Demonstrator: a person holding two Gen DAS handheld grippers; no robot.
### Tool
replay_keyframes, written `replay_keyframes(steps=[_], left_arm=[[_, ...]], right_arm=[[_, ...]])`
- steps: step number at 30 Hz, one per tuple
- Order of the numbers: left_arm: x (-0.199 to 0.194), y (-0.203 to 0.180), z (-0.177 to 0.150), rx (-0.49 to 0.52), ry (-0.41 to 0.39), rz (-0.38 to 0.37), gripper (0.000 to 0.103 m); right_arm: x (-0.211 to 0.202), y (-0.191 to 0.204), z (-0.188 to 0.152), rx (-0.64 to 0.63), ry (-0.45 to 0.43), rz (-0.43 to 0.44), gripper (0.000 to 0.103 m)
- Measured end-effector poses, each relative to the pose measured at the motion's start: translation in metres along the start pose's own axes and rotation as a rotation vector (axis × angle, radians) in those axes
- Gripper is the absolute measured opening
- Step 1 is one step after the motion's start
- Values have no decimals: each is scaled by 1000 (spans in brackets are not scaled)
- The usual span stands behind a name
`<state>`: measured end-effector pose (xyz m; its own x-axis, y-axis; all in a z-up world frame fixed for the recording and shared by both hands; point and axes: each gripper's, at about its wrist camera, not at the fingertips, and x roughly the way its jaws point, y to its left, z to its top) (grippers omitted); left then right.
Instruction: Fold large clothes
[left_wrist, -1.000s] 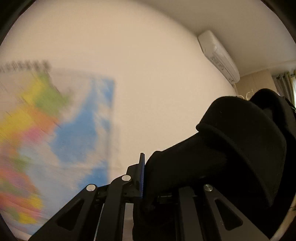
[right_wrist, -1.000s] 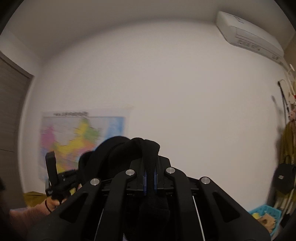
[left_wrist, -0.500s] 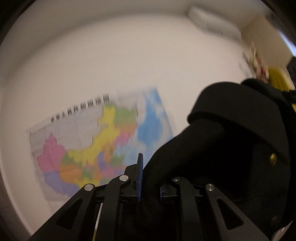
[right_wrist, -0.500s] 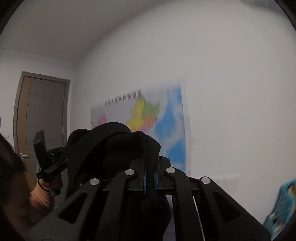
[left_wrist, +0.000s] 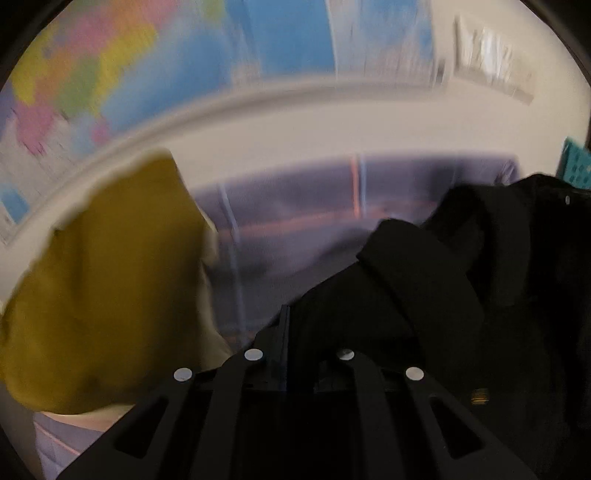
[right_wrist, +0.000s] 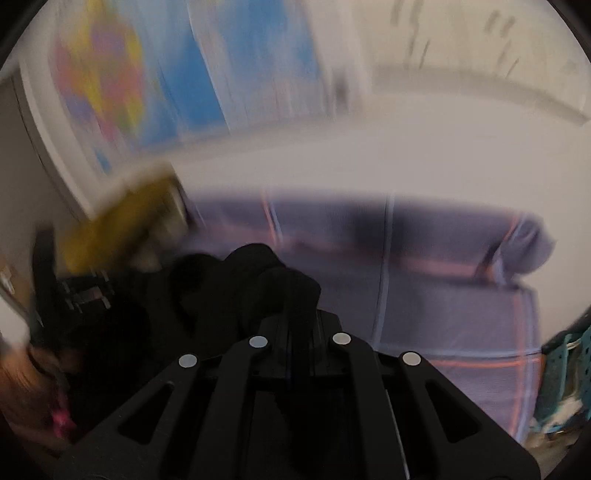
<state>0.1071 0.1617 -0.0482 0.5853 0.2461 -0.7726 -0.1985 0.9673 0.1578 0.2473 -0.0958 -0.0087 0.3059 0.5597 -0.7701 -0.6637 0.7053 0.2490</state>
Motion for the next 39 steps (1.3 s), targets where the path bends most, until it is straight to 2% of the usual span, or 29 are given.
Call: replay_keyframes(steps=[2,3,5,6,8,9,10,12,13,15,16,17,18,19,20,22,23,25,26,27,29,30,31,32,33,34,35,36,39], left_arm=[[7,-1,-2,35,-3,-7,8],[8,1,-2,35,-6,-24,10],[5,11,7,45,-5,-109,14],[3,16,12,48,-2,-144,21],[-7,20,18,78,-32,-224,37],[-9,21,23,103,-43,-268,54],[-15,21,28,112,-48,-285,61],[-5,22,41,119,-30,-335,62],[-1,23,44,111,-21,-345,63],[17,23,54,106,19,-397,65],[20,23,54,102,32,-404,64],[25,21,56,103,47,-406,62],[28,18,58,118,61,-401,46],[26,15,55,129,63,-390,19],[22,13,53,140,47,-388,12],[7,14,44,148,-19,-405,9],[-2,16,35,156,-41,-446,9],[-12,14,14,205,-32,-507,8],[-17,10,0,269,-23,-519,9],[-19,5,-14,327,-9,-509,12],[-22,-3,-29,414,10,-461,16],[-25,-2,-30,426,5,-442,23],[-28,1,-28,418,-2,-438,43],[-32,5,-22,398,-21,-437,54],[-38,13,-12,356,-59,-455,68],[-38,15,-5,334,-72,-484,71],[-37,17,3,314,-67,-516,73],[-33,16,11,298,-50,-515,78],[-5,10,23,268,40,-476,78]], right_arm=[[15,-5,-14,-14,53,-29,8],[20,-11,-16,-2,85,-3,9],[20,-19,-12,25,109,31,21],[17,-25,-10,39,110,56,27],[11,-28,-4,56,98,105,63],[11,-27,-1,70,89,127,67],[17,-27,3,82,84,141,67],[27,-35,7,143,102,212,67],[39,-36,13,178,113,221,61],[48,-35,17,199,116,242,33],[49,-30,20,192,108,242,13],[48,-24,22,162,95,242,12],[43,-18,24,121,76,218,11],[32,-10,27,73,38,194,10],[18,-5,29,42,-10,211,10],[-13,7,28,-61,-108,205,10],[-21,10,23,-101,-116,219,10],[-25,12,9,-123,-69,258,10],[-17,18,-6,-171,10,247,10],[-7,22,-21,-212,86,199,10],[10,21,-44,-215,197,165,14],[12,18,-49,-203,206,165,14],[9,12,-51,-171,183,178,26],[5,7,-49,-136,159,205,45],[0,1,-44,-91,119,241,55],[-3,-2,-39,-66,87,268,73],[-3,-3,-35,-55,71,275,77],[4,-6,-29,-28,68,282,77],[36,-20,-15,80,121,300,78]])
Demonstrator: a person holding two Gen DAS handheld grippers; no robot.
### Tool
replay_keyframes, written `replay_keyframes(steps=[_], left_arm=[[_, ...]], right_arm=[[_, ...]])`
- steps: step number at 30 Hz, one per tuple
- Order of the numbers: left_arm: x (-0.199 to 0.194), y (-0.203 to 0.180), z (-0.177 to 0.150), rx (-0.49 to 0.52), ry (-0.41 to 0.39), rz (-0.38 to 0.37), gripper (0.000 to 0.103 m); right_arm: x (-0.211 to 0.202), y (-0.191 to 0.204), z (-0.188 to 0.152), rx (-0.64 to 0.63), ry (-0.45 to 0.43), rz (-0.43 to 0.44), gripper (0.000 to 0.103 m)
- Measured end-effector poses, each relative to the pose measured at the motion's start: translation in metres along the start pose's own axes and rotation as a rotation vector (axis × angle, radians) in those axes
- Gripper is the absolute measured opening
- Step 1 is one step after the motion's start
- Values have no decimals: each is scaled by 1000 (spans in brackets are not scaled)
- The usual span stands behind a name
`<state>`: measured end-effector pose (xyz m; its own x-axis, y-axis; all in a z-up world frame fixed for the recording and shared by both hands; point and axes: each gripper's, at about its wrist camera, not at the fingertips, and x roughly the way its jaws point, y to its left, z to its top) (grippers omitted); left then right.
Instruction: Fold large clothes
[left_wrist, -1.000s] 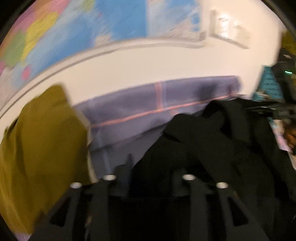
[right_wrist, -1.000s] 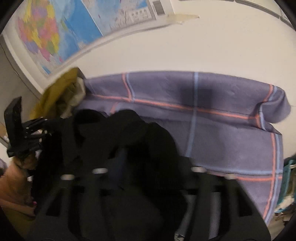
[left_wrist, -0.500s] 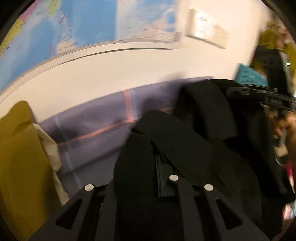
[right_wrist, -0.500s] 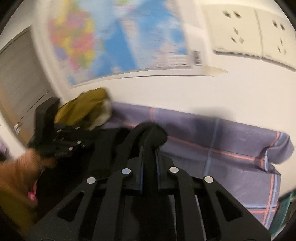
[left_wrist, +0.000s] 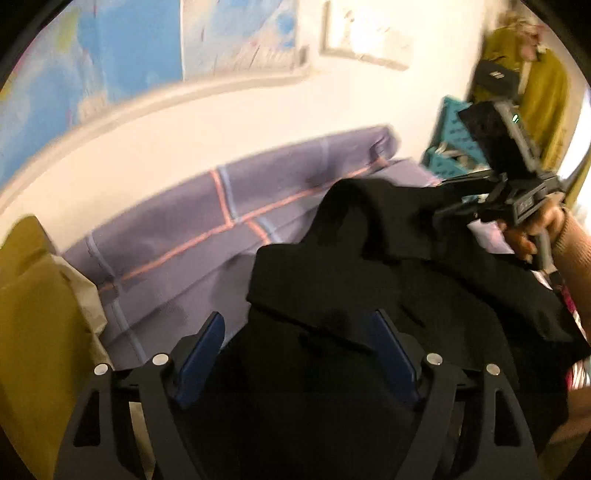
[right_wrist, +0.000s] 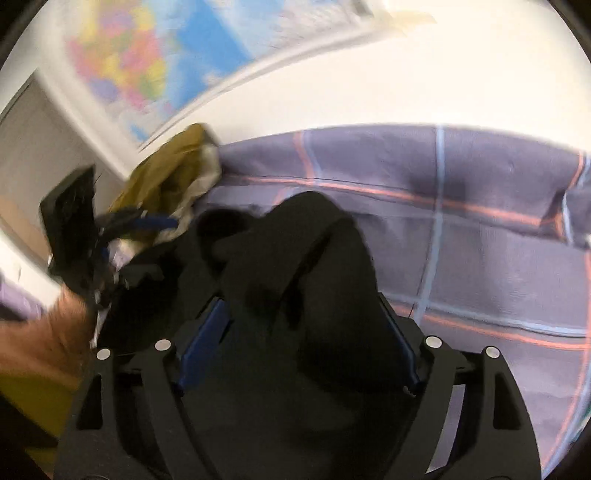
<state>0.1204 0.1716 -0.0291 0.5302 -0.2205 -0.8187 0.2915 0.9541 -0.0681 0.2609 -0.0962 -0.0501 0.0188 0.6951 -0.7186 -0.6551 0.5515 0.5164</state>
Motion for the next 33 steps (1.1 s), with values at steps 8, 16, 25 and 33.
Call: replay_keyframes(steps=[8,16,25,33], left_arm=[[24,9,24,-60,35,67,21],[52,28,62,-30,27,436,46],[-3,25,17,-76,-65,366,74],[-36,-30,-40,13,-102,308,82]], right_arm=[[-4,11,39,-97,-119,2,11],[43,-28,61,5,-48,-226,33],[-48,-14,6,1,-134,-229,88],[-120,44,-161,-118,14,-284,97]])
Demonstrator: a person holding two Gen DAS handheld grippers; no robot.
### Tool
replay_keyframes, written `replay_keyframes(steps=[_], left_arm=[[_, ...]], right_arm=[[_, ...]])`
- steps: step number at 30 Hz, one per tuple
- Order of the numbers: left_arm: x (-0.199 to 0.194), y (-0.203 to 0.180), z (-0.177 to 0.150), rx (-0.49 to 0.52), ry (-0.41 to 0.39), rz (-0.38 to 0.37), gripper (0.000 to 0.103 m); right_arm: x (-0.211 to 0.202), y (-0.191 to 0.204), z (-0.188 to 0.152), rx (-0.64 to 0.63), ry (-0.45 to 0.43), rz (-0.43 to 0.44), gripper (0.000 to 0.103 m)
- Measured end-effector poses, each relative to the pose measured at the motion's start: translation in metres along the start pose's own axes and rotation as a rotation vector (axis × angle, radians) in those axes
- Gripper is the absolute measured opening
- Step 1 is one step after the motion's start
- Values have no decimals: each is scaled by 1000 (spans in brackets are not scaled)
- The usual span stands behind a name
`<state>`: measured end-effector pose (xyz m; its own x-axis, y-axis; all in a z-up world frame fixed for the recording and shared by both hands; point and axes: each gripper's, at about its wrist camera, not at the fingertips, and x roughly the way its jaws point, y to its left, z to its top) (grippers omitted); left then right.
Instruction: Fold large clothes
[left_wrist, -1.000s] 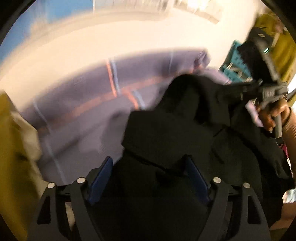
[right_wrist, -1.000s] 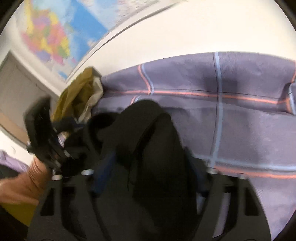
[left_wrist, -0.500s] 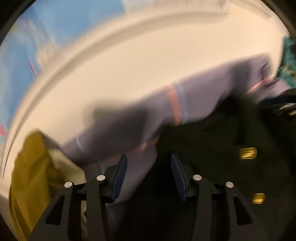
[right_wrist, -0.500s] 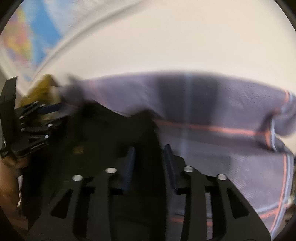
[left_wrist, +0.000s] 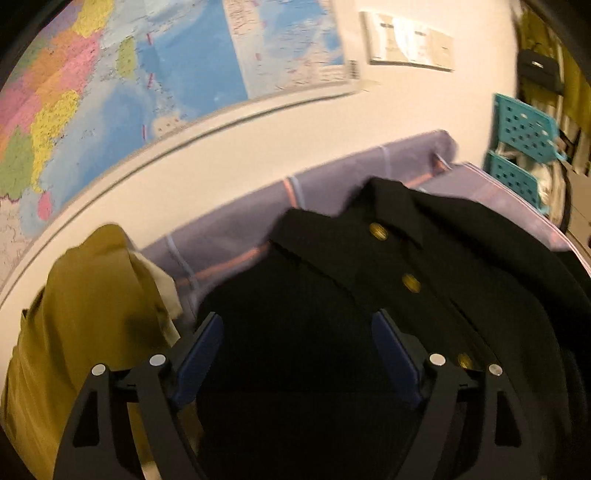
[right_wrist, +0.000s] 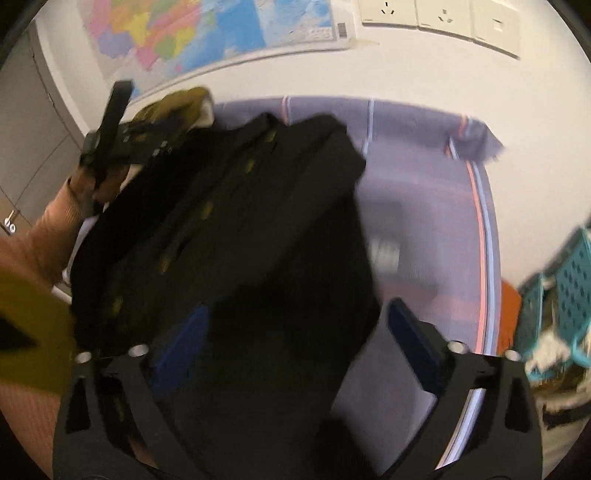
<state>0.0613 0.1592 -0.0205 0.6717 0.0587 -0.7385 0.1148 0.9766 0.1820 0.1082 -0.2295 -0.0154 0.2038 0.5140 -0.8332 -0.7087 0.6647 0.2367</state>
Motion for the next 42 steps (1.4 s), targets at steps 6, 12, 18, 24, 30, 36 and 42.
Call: replay_keyframes(steps=[6,12,18,24,30,36,42], left_arm=[[-6,-16,-22,-6,-2,-27,83],[-24,-1,-29,-64,-5,13,84],[-55,25,-43,-124,-41,72,86],[-53,38,-71,-169,38,106,86],[-55,34,-73,-170,21,78,86],[-54,6,-60,-114,-4,10,87],[-46,-28,-41,-37,-17,-61,88]], right_arm=[[2,15,-66,-45,69,-55,88],[-56,-36,-19,158,-188,-31,15],[-101,-114,26,341,-371,-77,15],[-3,-145,8,459,-132,-67,47],[-13,-150,-33,550,-173,-43,81],[-38,-108,-73,480,-218,57,90],[-75,-82,-48,392,-313,48,6]])
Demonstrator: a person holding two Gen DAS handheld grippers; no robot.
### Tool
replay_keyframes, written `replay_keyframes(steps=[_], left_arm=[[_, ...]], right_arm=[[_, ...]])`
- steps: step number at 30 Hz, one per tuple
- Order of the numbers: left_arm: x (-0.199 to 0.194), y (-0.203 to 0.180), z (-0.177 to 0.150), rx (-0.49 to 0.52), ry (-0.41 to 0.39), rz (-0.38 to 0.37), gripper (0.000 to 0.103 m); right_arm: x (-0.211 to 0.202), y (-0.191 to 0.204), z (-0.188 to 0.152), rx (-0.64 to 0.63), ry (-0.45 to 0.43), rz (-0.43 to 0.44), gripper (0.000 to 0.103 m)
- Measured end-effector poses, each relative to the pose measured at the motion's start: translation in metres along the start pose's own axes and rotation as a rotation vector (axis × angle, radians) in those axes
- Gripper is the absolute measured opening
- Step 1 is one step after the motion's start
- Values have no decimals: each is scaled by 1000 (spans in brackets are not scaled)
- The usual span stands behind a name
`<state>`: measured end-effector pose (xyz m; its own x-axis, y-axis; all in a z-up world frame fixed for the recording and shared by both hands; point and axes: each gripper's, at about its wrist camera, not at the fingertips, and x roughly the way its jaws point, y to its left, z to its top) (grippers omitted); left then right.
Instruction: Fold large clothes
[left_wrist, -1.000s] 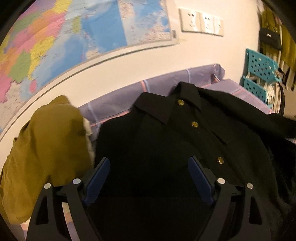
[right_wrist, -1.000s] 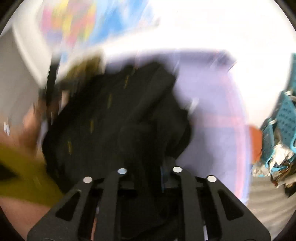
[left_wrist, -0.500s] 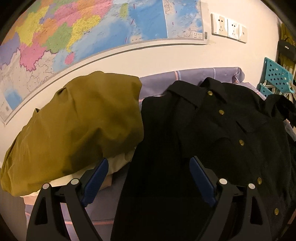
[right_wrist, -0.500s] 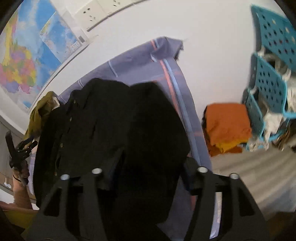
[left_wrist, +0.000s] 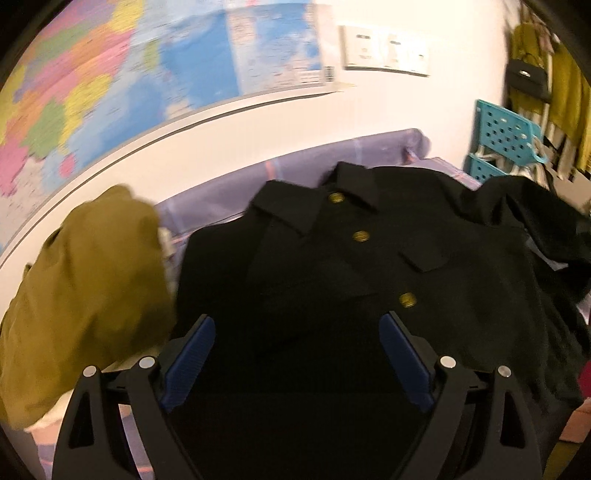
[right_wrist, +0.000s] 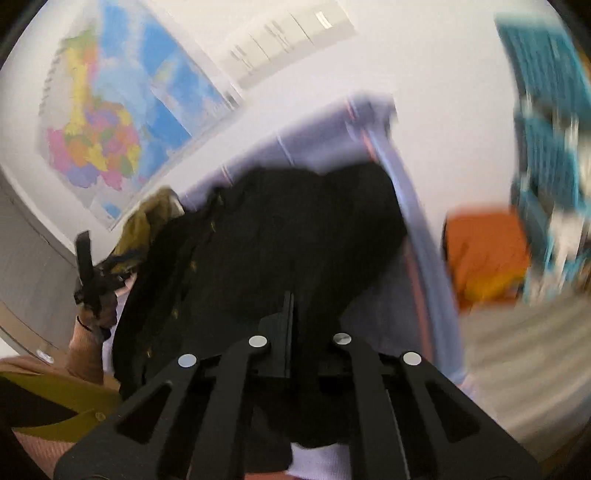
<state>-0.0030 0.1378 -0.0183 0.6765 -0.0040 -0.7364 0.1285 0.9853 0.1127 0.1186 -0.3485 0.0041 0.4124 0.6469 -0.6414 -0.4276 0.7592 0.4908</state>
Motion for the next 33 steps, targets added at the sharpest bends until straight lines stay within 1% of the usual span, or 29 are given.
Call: replay_keyframes(steps=[1,3,5,6,7,8,9,11,13,14,15,16,17,18,19,20,21,22,23,24,25,26,28,29,31,32,33], left_arm=[[0,-4,2,11,-6,-9,88],[-4,-12,7,36,-31,-28,88],[-8,-16,12,42,-55,-59,88],[-11,-16,14,39,-66,-79,88],[-14,-16,16,34,-76,-100,88],[-16,-15,17,30,-84,-115,88],[-18,-14,18,28,-93,-128,88],[-22,-11,17,23,-106,-140,89],[-25,-7,14,14,-110,-151,89],[-25,-5,13,11,-110,-152,89],[-26,-2,10,6,-109,-153,89],[-26,0,8,3,-107,-153,89],[-26,3,6,0,-102,-150,89],[-25,5,3,-5,-98,-147,89],[-25,7,1,-11,-94,-151,89],[-24,8,-1,-18,-87,-159,89],[-24,9,-3,-20,-83,-161,89],[-23,10,-5,-19,-82,-162,89],[-23,10,-6,-15,-81,-170,89],[-21,10,-7,-12,-79,-179,89],[-20,11,-8,-11,-78,-183,89],[-17,10,-8,-9,-74,-190,89],[-13,8,-7,-4,-66,-205,89],[-10,6,-6,0,-60,-211,89],[-5,2,-5,10,-53,-225,89],[-3,-1,-4,13,-51,-237,89],[-2,-4,-2,16,-50,-251,89]], right_arm=[[-8,14,10,-43,-18,-12,6],[-20,54,38,-164,-46,-22,6],[-19,91,57,-270,-36,0,5],[-11,118,69,-331,-18,25,5],[-3,133,76,-360,-3,41,6],[11,152,81,-393,28,62,6],[34,172,85,-420,76,85,7],[75,195,82,-455,161,105,8],[130,212,75,-445,269,135,9],[152,217,70,-429,307,144,13],[176,218,67,-402,338,156,16],[193,216,64,-373,358,162,31],[212,214,61,-338,392,168,48],[223,213,59,-328,393,160,54],[227,212,59,-321,379,146,66],[225,207,60,-298,366,145,71],[217,201,61,-282,343,159,71],[207,196,61,-285,314,152,74],[193,190,58,-301,274,117,83],[178,182,54,-321,240,77,88],[170,177,50,-329,224,53,92],[159,165,41,-330,212,21,92],[144,143,22,-292,218,-38,92],[138,132,10,-266,229,-53,92],[132,120,-10,-234,243,-40,92],[134,116,-19,-224,250,-37,87],[136,114,-24,-212,249,-32,80]])
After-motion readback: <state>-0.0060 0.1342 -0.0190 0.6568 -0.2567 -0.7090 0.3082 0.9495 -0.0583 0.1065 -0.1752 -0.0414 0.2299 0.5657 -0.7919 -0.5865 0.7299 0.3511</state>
